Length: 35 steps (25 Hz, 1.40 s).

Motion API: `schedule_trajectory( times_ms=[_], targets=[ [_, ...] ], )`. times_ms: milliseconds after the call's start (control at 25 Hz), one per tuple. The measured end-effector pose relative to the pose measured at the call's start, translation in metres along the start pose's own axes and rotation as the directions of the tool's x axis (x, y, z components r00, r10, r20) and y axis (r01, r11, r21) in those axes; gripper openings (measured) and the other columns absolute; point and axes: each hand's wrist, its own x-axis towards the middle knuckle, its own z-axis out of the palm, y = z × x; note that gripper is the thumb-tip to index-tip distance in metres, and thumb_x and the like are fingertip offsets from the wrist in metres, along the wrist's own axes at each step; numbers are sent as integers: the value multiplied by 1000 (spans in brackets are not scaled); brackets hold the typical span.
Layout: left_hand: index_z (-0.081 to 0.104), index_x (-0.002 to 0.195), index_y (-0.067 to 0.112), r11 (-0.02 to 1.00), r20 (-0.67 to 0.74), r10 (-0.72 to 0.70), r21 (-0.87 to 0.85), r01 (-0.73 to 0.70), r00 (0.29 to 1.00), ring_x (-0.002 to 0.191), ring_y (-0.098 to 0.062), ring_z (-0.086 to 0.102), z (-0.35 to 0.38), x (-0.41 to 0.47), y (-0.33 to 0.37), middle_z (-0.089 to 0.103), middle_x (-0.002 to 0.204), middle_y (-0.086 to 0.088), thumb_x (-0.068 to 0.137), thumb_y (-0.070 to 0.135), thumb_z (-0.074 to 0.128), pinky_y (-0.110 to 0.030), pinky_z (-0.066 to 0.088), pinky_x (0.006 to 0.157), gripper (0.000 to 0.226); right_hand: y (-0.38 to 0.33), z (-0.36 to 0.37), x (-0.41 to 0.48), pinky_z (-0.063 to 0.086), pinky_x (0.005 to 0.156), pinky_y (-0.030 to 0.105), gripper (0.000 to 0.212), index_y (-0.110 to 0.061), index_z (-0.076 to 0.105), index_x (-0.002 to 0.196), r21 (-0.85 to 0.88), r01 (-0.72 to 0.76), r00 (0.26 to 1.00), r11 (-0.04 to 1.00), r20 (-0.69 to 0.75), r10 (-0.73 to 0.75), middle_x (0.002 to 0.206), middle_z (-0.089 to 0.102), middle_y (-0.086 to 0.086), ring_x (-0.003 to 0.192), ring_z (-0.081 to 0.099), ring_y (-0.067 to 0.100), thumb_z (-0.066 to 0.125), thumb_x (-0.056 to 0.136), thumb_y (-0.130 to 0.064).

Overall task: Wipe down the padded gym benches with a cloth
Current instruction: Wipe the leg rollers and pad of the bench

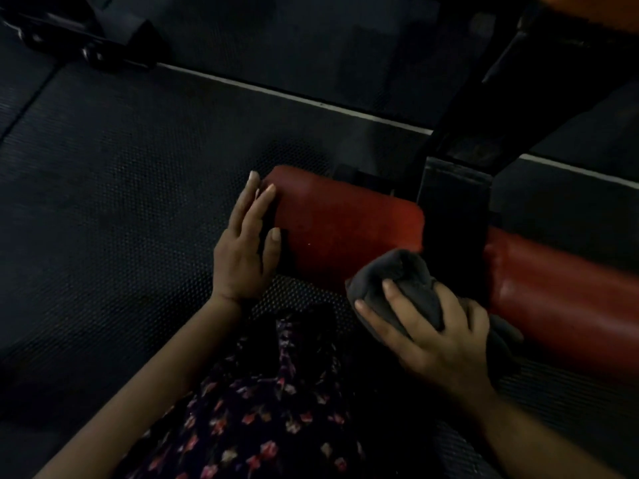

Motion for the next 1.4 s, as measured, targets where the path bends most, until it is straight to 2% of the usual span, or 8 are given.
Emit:
schedule_trajectory(
  times_ms=[200, 320, 520, 720, 840, 1000, 1280, 1400],
  targets=[
    [47, 142, 11, 959, 156, 196, 174, -222, 968, 145, -25, 31, -20, 28, -6, 35, 155, -13, 101, 37, 37, -40, 27, 116, 49, 33, -16, 46, 36, 79, 50, 38, -36, 51, 129, 179, 224, 973, 958, 19, -231, 140, 46, -1, 110, 44, 40, 45, 92, -28],
    [45, 145, 14, 935, 366, 257, 138, -325, 894, 147, -24, 25, -31, 58, -8, 35, 156, -9, 100, 34, 35, -42, 16, 121, 51, 51, -18, 93, 42, 79, 51, 49, -49, 53, 127, 220, -48, 991, 974, 132, 19, 141, 49, -3, 109, 45, 42, 50, 83, -27],
    [39, 149, 14, 898, 515, 309, 118, -424, 800, 148, -24, 22, -30, 76, -14, 37, 155, -9, 100, 36, 30, -45, 15, 122, 54, 79, 12, 149, 46, 94, 52, 62, -61, 48, 121, 409, -573, 779, 711, 540, 318, 140, 46, -3, 116, 50, 36, 61, 82, -14],
    [44, 144, 5, 914, 450, 351, 25, -405, 821, 144, -32, 28, -23, 69, -17, 43, 148, -18, 105, 42, 23, -35, 19, 120, 57, 30, -15, 92, 39, 77, 50, 49, -38, 61, 128, 232, -122, 990, 965, 94, 103, 136, 51, 4, 100, 46, 41, 56, 83, -19],
    [47, 142, 4, 910, 423, 374, 3, -415, 825, 142, -30, 33, -23, 71, -17, 46, 146, -19, 105, 40, 24, -33, 20, 120, 56, -11, -8, 53, 37, 77, 44, 40, -25, 64, 121, 258, 206, 979, 944, -47, -201, 131, 52, 2, 102, 46, 35, 31, 102, -16],
    [45, 142, 1, 913, 424, 363, 15, -407, 830, 142, -27, 29, -26, 70, -14, 44, 147, -20, 106, 40, 21, -23, 14, 120, 59, -41, -1, 66, 41, 77, 47, 38, -28, 73, 109, 239, 282, 959, 929, -31, -283, 130, 53, 1, 106, 45, 34, 36, 102, -20],
    [32, 148, 17, 821, 435, 371, 260, -509, 820, 142, -25, 29, -42, 56, -27, 40, 152, -10, 106, 44, 21, -36, 20, 116, 51, 12, -18, 134, 46, 73, 46, 47, -46, 66, 117, 375, -89, 989, 923, 146, 36, 129, 60, -4, 96, 54, 38, 61, 75, -25],
    [28, 150, 10, 921, 376, 282, 150, -359, 883, 147, -26, 21, -36, 44, -24, 26, 158, -15, 106, 43, 27, -30, 17, 121, 55, 45, -9, 170, 50, 86, 49, 56, -53, 56, 124, 377, -382, 870, 844, 454, 192, 133, 48, -7, 106, 52, 33, 63, 79, -19]
  ],
)
